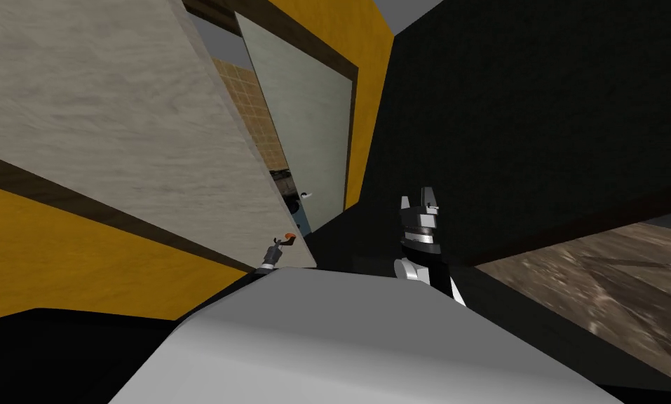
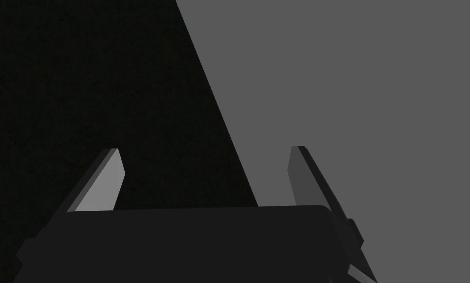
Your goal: Pull the door open
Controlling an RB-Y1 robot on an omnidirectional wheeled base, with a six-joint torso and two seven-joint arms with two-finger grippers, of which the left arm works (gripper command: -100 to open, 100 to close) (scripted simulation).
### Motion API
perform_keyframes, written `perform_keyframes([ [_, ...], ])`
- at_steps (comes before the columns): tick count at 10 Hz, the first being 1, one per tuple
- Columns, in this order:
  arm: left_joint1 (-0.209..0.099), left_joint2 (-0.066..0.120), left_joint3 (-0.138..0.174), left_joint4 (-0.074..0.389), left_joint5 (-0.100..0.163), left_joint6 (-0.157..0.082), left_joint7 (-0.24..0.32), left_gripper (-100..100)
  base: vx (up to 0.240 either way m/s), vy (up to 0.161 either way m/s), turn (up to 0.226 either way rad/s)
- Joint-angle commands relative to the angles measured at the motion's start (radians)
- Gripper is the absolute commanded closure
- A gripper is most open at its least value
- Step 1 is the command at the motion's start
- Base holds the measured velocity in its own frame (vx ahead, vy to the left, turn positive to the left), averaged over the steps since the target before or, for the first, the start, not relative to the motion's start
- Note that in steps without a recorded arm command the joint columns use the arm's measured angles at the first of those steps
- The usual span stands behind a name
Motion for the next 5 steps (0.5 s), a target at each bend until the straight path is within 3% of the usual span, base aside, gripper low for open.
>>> perform_keyframes([
  [1, -0.027, -0.016, -0.001, 0.006, -0.01, 0.018, -0.005, 100, -0.226, 0.031, -0.165],
  [5, -0.089, -0.038, 0.017, 0.025, -0.021, 0.063, -0.021, 100, -0.216, 0.062, -0.151],
])
